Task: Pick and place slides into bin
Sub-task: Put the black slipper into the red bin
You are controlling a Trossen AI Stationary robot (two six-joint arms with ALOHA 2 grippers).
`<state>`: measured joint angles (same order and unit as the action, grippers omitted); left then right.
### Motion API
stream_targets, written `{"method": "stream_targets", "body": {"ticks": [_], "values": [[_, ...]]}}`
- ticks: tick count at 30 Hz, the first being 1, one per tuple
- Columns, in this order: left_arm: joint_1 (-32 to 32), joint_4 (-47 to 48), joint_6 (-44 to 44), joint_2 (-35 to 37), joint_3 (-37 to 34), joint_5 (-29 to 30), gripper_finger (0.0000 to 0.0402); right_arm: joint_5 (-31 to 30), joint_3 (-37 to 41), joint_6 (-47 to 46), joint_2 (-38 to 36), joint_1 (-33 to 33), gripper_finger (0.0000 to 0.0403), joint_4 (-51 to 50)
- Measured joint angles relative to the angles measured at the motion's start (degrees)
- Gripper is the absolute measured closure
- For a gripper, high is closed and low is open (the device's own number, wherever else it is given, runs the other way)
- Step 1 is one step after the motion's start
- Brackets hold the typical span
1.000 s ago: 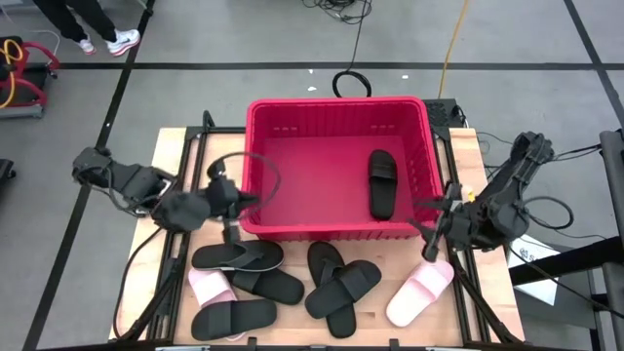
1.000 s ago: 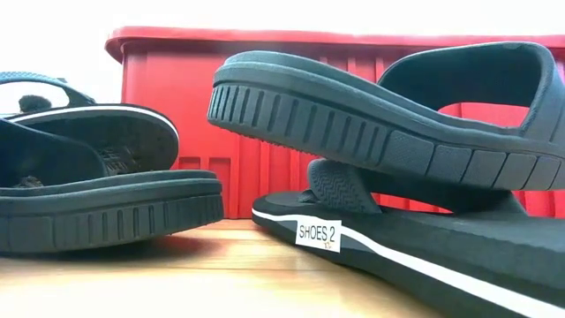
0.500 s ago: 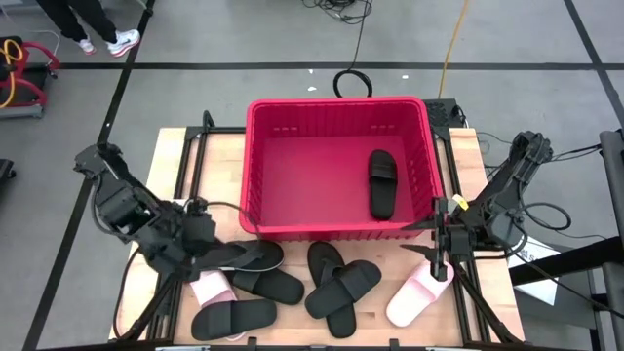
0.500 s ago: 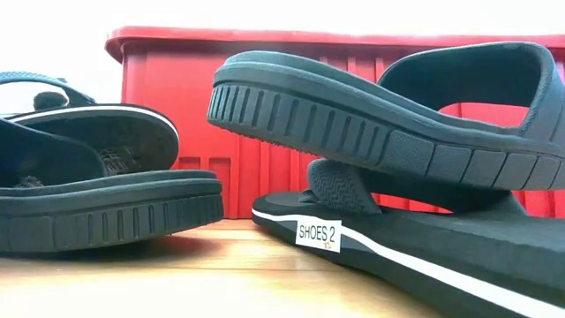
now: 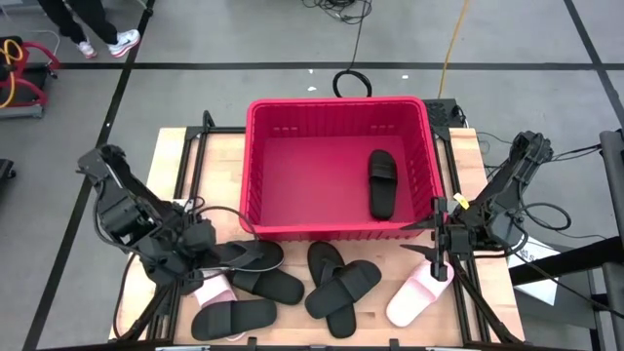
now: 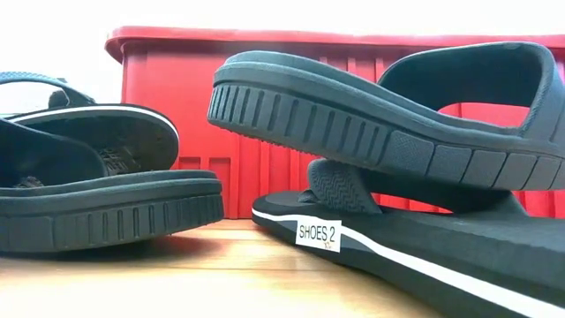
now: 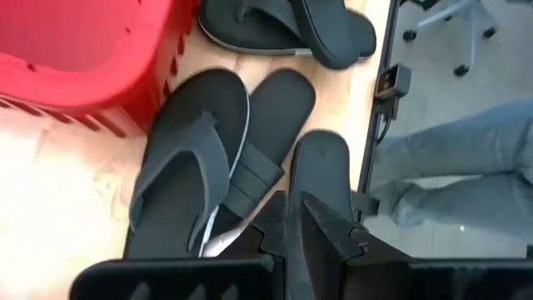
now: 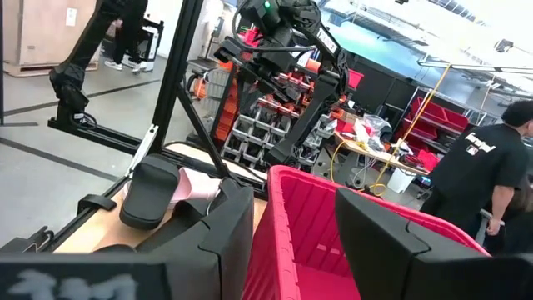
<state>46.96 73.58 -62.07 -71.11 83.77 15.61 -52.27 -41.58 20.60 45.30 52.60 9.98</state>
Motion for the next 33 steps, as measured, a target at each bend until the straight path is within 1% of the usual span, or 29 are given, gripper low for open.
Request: {"method": "stream_targets", "body": {"ticks": [5, 10, 14, 17, 21, 25, 29, 33], "values": [[-0.11, 0.02, 0.05, -2.2, 0.0, -1.27, 0.0372, -0.04, 0.0, 0.0, 0.0, 0.0, 0.0243, 0.02], [0.16, 0.15, 1.0, -4.54, -0.87, -1.3, 0.0346, -0.07, 0.0, 0.0, -0.01, 0.0, 0.0243, 0.03], [0.96, -0.2, 4.39, -6.07, -4.92, -1.9, 0.0332, -0.09, 0.0, 0.0, 0.0, -0.01, 0.0243, 0.05], [1.18, -0.38, 4.53, -6.56, -7.91, -3.72, 0.033, -0.09, 0.0, 0.0, 0.0, -0.02, 0.0243, 0.82], [0.84, -0.44, 4.08, -6.55, -10.85, -3.67, 0.033, -0.09, -0.04, 0.02, -0.02, -0.02, 0.0243, 2.45], [0.2, -0.58, 5.13, -6.55, -12.94, -2.72, 0.033, -0.11, -0.03, 0.02, 0.0, -0.02, 0.0243, 2.4], [0.42, -0.95, 3.61, -6.51, -16.62, -1.76, 0.033, -0.11, -0.02, 0.02, 0.0, -0.02, 0.0243, 2.4], [0.04, -4.98, 1.91, -6.35, -20.39, -0.9, 0.033, -0.11, -0.04, 0.02, 0.0, -0.02, 0.0243, 2.34]]}}
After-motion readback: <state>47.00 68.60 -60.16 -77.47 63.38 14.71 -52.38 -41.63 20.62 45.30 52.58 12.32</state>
